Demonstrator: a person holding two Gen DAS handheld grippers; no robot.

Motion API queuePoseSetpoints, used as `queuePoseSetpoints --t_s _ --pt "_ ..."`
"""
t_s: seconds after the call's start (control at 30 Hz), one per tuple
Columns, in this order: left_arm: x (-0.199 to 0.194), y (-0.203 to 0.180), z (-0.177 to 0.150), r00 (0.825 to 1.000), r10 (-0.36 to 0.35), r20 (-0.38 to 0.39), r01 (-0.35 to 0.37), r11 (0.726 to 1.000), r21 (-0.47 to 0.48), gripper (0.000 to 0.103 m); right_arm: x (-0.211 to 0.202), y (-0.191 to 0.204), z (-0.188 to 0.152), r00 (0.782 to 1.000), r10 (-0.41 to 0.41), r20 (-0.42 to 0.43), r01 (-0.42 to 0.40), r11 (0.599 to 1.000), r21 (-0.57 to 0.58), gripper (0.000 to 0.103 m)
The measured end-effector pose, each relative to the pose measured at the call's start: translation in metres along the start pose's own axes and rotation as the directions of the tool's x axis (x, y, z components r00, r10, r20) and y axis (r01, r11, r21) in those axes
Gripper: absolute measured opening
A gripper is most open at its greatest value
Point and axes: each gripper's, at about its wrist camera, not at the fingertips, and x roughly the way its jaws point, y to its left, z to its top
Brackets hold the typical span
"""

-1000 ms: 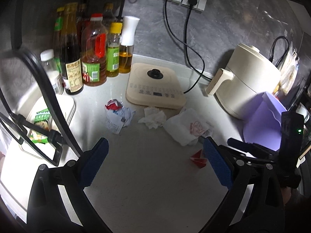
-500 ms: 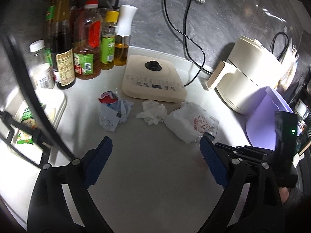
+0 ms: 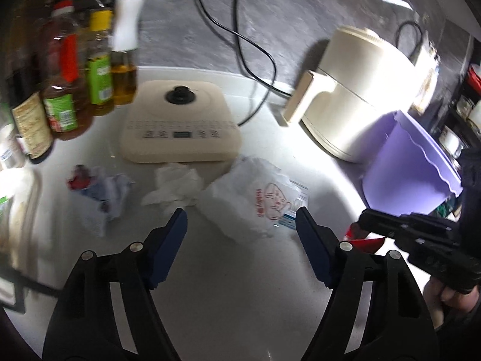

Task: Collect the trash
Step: 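Grasp the white plastic bag with the left tool while the right tool grasps the red scrap, then carry the white bag and red scrap over the lavender bucket and release both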

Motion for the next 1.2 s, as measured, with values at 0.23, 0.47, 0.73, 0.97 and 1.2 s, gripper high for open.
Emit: queuePoseSetpoints --t_s 0.23,0.47,0.73,0.97,1.2 --pt "0.038 -0.009 -0.007 0.995 -0.01 -0.101 0.021 0.994 0.109 0.059 -0.009 -0.01 -0.005 0.998 -0.062 0.003 0.061 0.997 0.037 0.005" --pt "0.042 -0.005 -0.003 0.995 -0.003 -0.097 0.014 0.993 0.116 0.006 -0.018 -0.015 -0.009 0.995 -0.102 0.009 0.101 0.993 0.056 0.005" --pt "0.002 -0.006 0.012 1.0 -0.024 0.005 0.024 0.995 0.102 0.005 -0.021 -0.006 -0.003 0.997 -0.075 0.036 0.074 0.997 0.035 0.005" --pt "-0.034 -0.019 0.028 0.996 -0.011 0.094 0.003 0.997 0.082 0.005 -0.045 0.003 0.018 0.993 0.006 0.116 -0.008 1.0 0.013 0.005" --pt "-0.076 -0.05 0.039 0.975 0.041 0.22 -0.061 0.994 0.087 0.005 -0.081 -0.002 0.046 0.973 0.082 0.214 -0.08 0.997 -0.017 0.005"
